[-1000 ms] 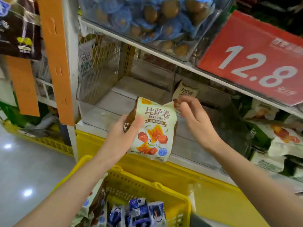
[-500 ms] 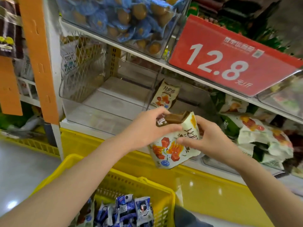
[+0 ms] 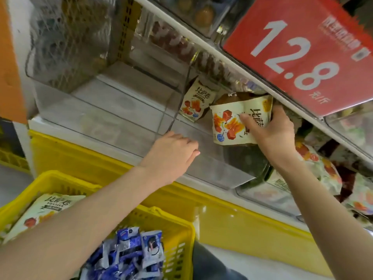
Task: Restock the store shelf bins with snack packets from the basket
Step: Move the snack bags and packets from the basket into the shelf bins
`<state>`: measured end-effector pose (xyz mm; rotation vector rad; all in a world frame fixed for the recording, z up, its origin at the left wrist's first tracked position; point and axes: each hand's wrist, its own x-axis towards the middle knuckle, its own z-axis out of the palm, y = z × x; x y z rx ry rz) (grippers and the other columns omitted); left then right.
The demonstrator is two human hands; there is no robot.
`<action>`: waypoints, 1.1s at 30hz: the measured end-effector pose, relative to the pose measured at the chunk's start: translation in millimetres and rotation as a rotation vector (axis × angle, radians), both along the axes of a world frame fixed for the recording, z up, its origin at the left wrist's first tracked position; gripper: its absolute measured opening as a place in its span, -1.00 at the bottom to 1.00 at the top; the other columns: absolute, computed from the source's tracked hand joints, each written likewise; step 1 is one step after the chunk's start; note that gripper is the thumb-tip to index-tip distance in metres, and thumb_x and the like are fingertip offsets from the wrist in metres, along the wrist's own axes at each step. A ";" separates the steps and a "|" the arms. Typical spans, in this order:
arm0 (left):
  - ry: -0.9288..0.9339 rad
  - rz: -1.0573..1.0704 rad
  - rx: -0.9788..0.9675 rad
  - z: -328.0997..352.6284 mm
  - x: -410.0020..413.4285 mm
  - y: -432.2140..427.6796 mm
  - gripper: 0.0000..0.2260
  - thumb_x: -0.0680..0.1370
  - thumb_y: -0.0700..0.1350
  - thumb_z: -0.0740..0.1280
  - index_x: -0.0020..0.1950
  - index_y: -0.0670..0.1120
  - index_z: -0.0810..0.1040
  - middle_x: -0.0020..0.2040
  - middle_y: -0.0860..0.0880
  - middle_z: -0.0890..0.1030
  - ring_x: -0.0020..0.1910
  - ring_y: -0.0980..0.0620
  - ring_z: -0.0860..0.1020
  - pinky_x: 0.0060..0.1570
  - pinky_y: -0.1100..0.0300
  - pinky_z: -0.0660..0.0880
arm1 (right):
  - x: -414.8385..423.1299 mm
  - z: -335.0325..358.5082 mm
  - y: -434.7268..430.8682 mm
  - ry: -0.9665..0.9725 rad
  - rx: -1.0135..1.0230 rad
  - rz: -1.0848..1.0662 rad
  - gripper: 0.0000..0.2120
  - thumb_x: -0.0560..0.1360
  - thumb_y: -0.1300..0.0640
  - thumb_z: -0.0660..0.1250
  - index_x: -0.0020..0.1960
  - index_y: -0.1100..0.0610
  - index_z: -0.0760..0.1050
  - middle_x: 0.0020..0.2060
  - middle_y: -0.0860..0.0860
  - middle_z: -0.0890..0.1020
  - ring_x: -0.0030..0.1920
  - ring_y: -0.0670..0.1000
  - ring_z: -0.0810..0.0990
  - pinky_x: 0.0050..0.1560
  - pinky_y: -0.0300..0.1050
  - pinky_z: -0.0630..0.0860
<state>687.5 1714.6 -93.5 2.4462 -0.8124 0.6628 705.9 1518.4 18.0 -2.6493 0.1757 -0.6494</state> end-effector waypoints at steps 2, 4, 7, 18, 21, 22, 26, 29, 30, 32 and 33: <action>-0.037 -0.019 -0.037 -4.1 1.9 -0.8 -0.72 0.62 -0.01 0.07 0.05 -0.05 0.56 -0.07 0.00 0.64 -0.08 0.03 0.58 0.01 0.14 0.44 | 14.2 -9.1 1.9 0.029 -0.247 -0.052 -0.54 0.40 -0.22 0.36 0.08 0.08 0.37 -0.03 0.03 0.62 -0.05 0.09 0.62 -0.09 0.06 0.57; -0.070 -0.046 -0.065 -8.2 3.1 -0.7 -0.72 0.62 -0.03 0.09 0.04 -0.06 0.57 -0.08 0.01 0.65 -0.09 0.04 0.59 -0.01 0.14 0.45 | 30.1 -25.2 0.0 0.085 -0.436 -0.033 -0.51 0.43 -0.20 0.34 0.15 0.13 0.37 0.02 0.09 0.61 -0.01 0.13 0.61 -0.06 0.09 0.57; -0.094 -0.080 -0.102 -9.8 5.9 2.8 -0.77 0.61 -0.07 0.15 0.00 -0.08 0.60 -0.12 -0.01 0.66 -0.14 0.04 0.60 -0.07 0.15 0.47 | 60.5 -43.2 -8.7 0.165 -0.564 -0.074 -0.47 0.47 -0.17 0.31 0.24 0.16 0.30 0.06 0.13 0.60 0.02 0.16 0.60 -0.07 0.01 0.53; -0.209 -0.121 -0.103 -24.2 16.5 5.3 -0.94 0.47 -0.17 0.40 -0.07 -0.07 0.60 -0.25 0.00 0.64 -0.29 0.05 0.59 -0.24 0.22 0.47 | 144.4 -49.3 -35.3 0.257 -0.589 0.055 -0.27 0.31 -0.07 0.50 0.40 0.04 0.30 0.32 0.08 0.46 0.31 0.12 0.42 0.27 -0.05 0.36; -0.251 -0.143 -0.101 -25.5 19.1 5.6 -0.93 0.47 -0.19 0.40 -0.07 -0.08 0.60 -0.25 -0.01 0.63 -0.28 0.04 0.58 -0.24 0.23 0.45 | 148.4 -56.6 -34.8 0.324 -0.573 0.062 -0.17 0.25 -0.12 0.54 0.41 0.00 0.25 0.35 0.03 0.41 0.36 0.09 0.37 0.36 -0.01 0.31; -0.259 -0.150 -0.105 -25.8 19.5 5.9 -0.93 0.47 -0.19 0.39 -0.06 -0.08 0.60 -0.25 -0.01 0.63 -0.28 0.04 0.58 -0.25 0.23 0.45 | 148.8 -60.4 -34.8 0.325 -0.573 0.038 -0.13 0.24 -0.13 0.55 0.42 0.00 0.21 0.37 0.02 0.39 0.38 0.08 0.34 0.39 -0.01 0.28; -0.268 -0.155 -0.113 -27.0 20.3 6.0 -0.92 0.48 -0.20 0.38 -0.06 -0.09 0.61 -0.24 -0.02 0.64 -0.27 0.03 0.59 -0.23 0.22 0.47 | 155.8 -63.5 -37.3 0.211 -0.554 -0.031 -0.19 0.29 -0.13 0.52 0.40 0.05 0.22 0.37 0.05 0.39 0.39 0.11 0.34 0.42 0.02 0.26; -0.267 -0.144 -0.098 -28.0 20.0 6.0 -0.91 0.48 -0.20 0.36 -0.05 -0.07 0.61 -0.23 -0.01 0.64 -0.26 0.03 0.58 -0.21 0.22 0.46 | 164.3 -62.6 -38.7 0.197 -0.619 -0.024 -0.22 0.33 -0.13 0.49 0.42 0.06 0.24 0.38 0.08 0.39 0.40 0.13 0.32 0.41 0.09 0.26; -0.272 -0.140 -0.099 -28.2 20.1 5.9 -0.91 0.48 -0.20 0.36 -0.05 -0.07 0.61 -0.23 0.00 0.63 -0.26 0.03 0.57 -0.21 0.22 0.45 | 166.3 -63.2 -38.8 0.187 -0.666 -0.045 -0.21 0.32 -0.14 0.49 0.42 0.05 0.24 0.38 0.09 0.38 0.41 0.15 0.31 0.41 0.11 0.25; -0.275 -0.144 -0.108 -28.7 20.0 5.1 -0.91 0.48 -0.20 0.37 -0.05 -0.07 0.61 -0.23 0.00 0.64 -0.27 0.03 0.57 -0.21 0.22 0.45 | 167.5 -65.8 -39.2 0.169 -0.717 -0.097 -0.21 0.31 -0.14 0.49 0.42 0.06 0.25 0.37 0.10 0.39 0.40 0.16 0.31 0.40 0.11 0.26; -0.274 -0.147 -0.114 -28.7 20.1 4.5 -0.91 0.47 -0.20 0.37 -0.05 -0.08 0.61 -0.23 0.00 0.64 -0.27 0.04 0.58 -0.22 0.22 0.46 | 167.1 -67.4 -39.6 0.164 -0.703 -0.108 -0.21 0.32 -0.14 0.49 0.43 0.06 0.25 0.37 0.10 0.39 0.39 0.15 0.31 0.39 0.10 0.27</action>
